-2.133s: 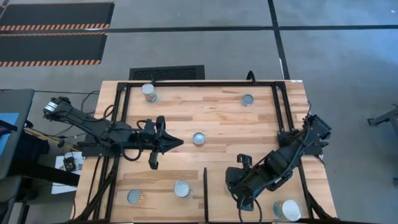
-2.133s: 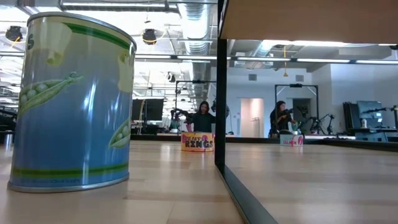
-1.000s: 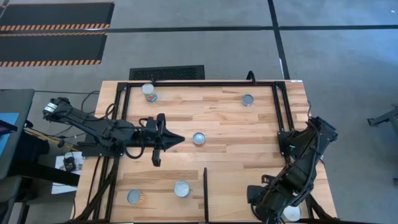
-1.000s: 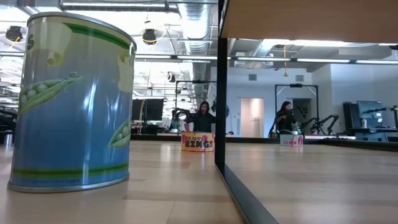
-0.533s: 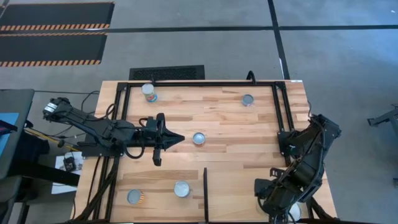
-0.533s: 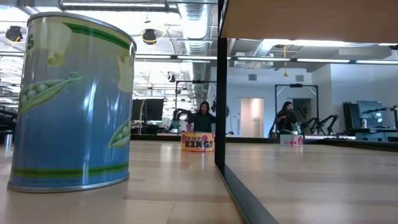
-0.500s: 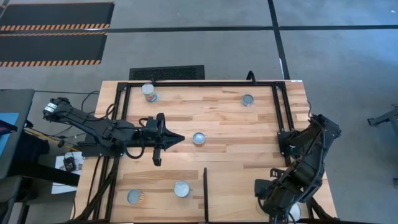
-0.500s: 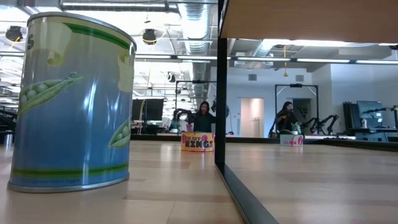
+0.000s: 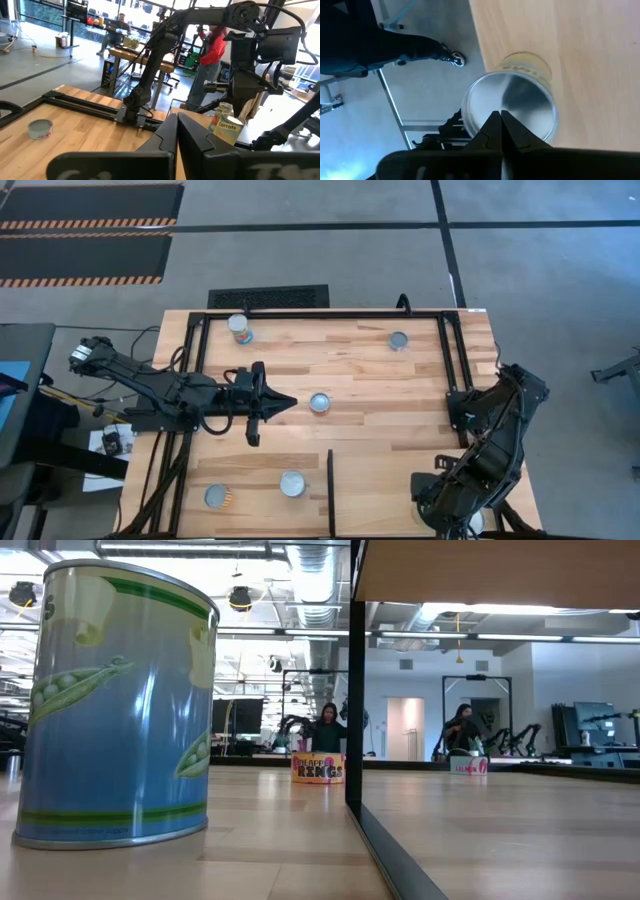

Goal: Pick and place cans onto a shelf
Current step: Put the canned tuna on the shelf

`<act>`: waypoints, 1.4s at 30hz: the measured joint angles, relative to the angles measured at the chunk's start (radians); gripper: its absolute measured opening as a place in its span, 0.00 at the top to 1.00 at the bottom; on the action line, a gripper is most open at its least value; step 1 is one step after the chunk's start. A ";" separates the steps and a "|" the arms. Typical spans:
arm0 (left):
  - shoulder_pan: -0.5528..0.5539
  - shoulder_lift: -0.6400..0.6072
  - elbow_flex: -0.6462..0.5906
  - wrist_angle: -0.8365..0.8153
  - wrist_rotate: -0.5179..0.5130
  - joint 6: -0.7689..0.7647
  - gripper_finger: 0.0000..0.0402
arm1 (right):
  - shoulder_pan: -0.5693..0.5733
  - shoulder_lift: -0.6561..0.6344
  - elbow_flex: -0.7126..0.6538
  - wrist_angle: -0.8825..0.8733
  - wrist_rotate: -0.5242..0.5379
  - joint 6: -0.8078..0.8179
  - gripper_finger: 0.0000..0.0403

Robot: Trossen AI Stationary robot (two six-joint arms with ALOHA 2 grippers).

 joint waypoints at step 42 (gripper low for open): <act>0.116 -0.110 0.001 -0.311 0.078 -0.027 1.00 | -1.135 -0.539 -0.563 0.245 0.286 -0.316 1.00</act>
